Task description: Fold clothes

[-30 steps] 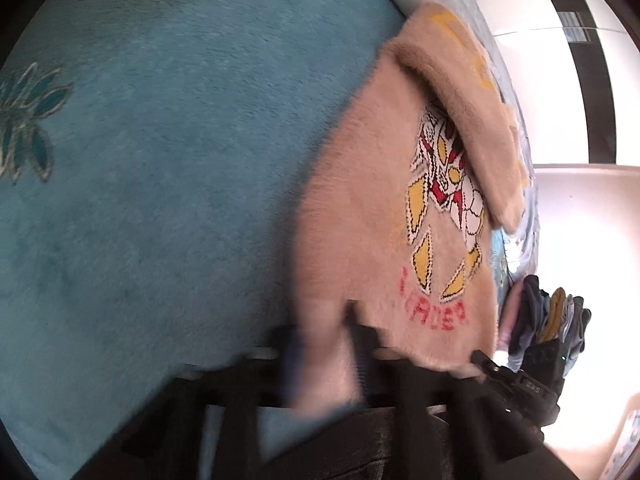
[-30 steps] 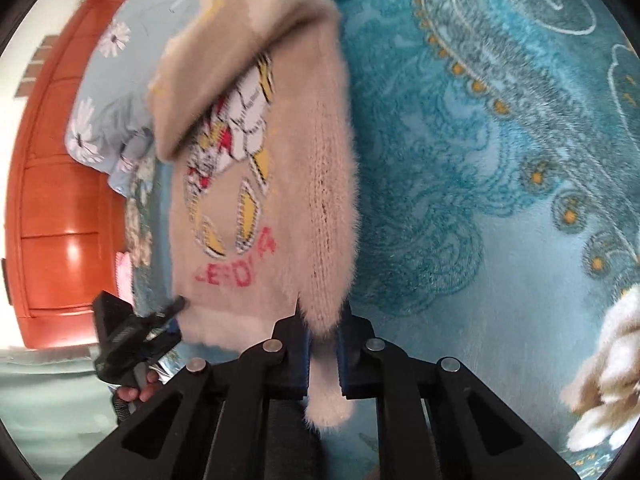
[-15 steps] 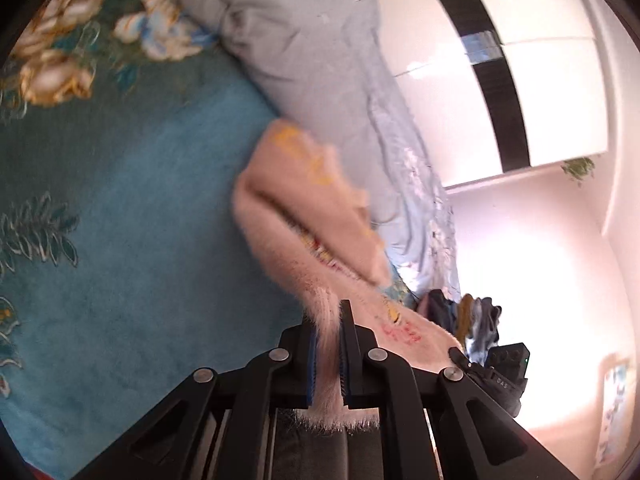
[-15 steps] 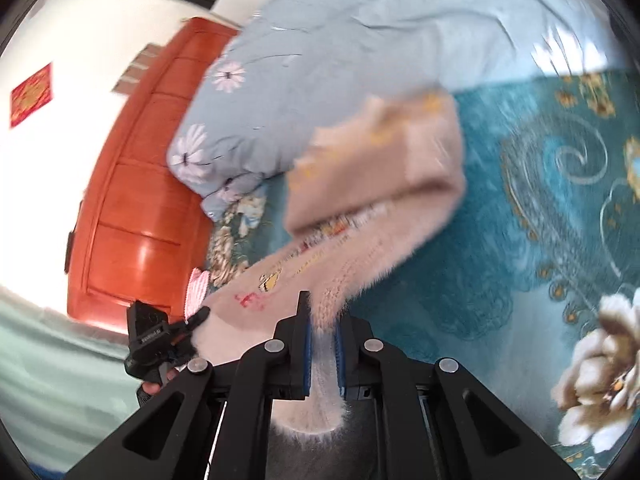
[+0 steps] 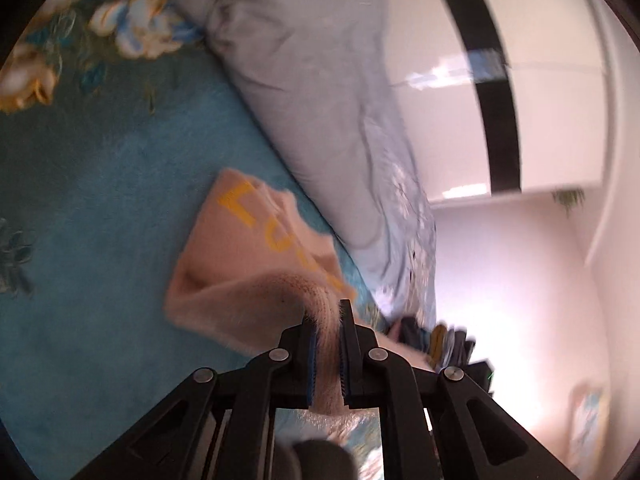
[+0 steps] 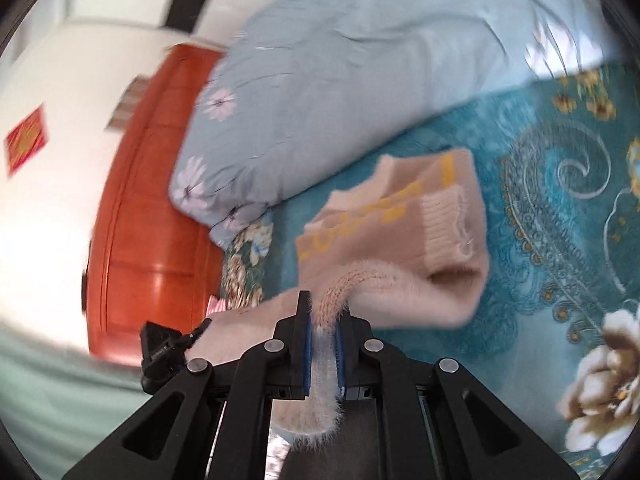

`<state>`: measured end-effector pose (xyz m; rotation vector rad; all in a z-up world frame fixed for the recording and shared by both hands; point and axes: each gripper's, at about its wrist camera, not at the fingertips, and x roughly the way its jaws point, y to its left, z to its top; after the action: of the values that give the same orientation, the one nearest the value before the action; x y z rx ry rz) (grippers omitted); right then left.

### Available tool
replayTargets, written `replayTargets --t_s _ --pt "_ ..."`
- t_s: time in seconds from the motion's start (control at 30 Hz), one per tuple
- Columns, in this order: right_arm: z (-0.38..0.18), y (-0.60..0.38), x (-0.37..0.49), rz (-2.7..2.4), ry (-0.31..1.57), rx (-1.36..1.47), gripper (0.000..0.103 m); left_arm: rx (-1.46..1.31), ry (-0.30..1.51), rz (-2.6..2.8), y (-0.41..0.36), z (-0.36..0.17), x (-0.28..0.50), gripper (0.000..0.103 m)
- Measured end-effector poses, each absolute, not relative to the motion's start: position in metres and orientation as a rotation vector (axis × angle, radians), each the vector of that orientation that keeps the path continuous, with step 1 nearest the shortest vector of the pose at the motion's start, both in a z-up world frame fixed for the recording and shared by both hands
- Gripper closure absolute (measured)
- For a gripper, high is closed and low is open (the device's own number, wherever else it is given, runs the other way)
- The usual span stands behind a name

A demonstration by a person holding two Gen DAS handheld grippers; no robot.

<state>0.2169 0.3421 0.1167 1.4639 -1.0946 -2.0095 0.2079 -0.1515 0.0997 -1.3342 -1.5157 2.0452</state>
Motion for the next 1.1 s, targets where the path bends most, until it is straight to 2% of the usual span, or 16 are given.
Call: replayTargets --t_s 0.1,0.23,0.57,0.67,0.73,0.8,0.97,1.1 --pt "0.09 0.348 0.182 -1.965 -1.186 1.518 0.093 -1.374 -1.605 2.0 -0.152 0.072 0.172 0.094" --pt "0.051 0.36 0.14 -1.924 -1.31 1.591 0.093 -1.43 -1.574 2.021 -0.143 0.048 0.129 0.093" --pt "-0.016 0.367 0.083 -1.866 -1.386 1.701 0.09 -1.516 -1.614 2.028 -0.13 -0.017 0.071 0.089" --pt "-0.02 0.369 0.08 -1.859 -1.397 1.67 0.087 -1.461 -1.604 2.028 -0.129 -0.013 0.073 0.077" --pt "-0.016 0.369 0.079 -1.871 -1.364 1.645 0.083 -1.417 -1.584 2.043 -0.129 -0.006 0.075 0.057" --pt "-0.01 0.369 0.078 -1.889 -1.311 1.621 0.079 -1.374 -1.544 2.082 -0.13 0.005 0.08 0.047" --pt "0.0 0.373 0.081 -1.94 -1.259 1.576 0.063 -1.383 -1.419 2.202 -0.134 0.022 0.096 0.044" --pt "0.009 0.392 0.09 -2.026 -1.307 1.503 0.053 -1.497 -1.303 2.243 -0.128 0.011 0.11 0.043"
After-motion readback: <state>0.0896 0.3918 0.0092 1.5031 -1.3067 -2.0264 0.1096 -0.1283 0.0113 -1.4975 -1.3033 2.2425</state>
